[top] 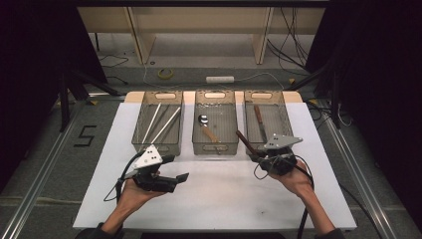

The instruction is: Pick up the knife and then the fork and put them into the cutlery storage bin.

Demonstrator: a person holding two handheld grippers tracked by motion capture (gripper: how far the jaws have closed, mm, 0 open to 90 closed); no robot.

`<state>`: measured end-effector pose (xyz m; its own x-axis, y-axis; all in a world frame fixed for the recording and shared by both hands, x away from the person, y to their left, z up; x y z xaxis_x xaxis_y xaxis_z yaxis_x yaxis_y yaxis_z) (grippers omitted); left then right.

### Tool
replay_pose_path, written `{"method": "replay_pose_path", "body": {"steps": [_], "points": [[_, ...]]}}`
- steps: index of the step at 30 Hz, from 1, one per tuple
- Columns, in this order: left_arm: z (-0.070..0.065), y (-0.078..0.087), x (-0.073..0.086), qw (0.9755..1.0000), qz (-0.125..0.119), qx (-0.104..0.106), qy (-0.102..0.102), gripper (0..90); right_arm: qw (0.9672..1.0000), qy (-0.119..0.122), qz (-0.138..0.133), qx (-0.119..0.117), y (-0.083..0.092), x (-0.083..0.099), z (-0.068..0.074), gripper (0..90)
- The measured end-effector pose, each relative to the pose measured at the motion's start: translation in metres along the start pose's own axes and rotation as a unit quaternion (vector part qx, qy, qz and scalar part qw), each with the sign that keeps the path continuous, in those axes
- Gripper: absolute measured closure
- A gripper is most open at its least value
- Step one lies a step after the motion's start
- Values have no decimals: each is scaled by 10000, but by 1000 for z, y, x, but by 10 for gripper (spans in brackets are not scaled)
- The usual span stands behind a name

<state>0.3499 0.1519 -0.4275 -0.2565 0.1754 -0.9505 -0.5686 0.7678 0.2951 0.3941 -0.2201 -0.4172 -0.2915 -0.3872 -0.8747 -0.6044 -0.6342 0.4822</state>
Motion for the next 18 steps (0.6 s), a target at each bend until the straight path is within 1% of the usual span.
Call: {"method": "replay_pose_path", "body": {"steps": [4, 5, 7, 11, 18], "points": [[1, 2, 0, 10000, -16, -53, -16, 190, 9999, -137, -23, 79, 2, -3, -10, 778], [1, 2, 0, 10000, -27, -53, -15, 190, 9998, -178, -36, 66, 2, -4, -12, 778], [1, 3, 0, 10000, -64, -59, 13, 191, 9995, -269, -66, 123, 3, -6, -18, 778], [2, 4, 1, 9999, -57, -81, 19, 190, 9988, -450, -111, 135, 2, -12, -28, 778], [1, 4, 1, 10000, -52, -68, 19, 190, 9980, -576, -114, 234, 1, -22, -42, 778]]}}
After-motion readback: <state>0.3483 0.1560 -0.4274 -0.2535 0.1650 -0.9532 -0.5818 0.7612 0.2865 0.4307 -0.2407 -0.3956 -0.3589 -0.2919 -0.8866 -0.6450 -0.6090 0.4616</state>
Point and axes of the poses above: each handheld gripper's, and its own axes: y roughly backward along the jaws, x roughly out of its underside, z roughly to its left, the point moved 1 cm from there along -y, roughly forward along the jaws, and after that the axes turned 10 degrees about -z, right-handed, at the moved point
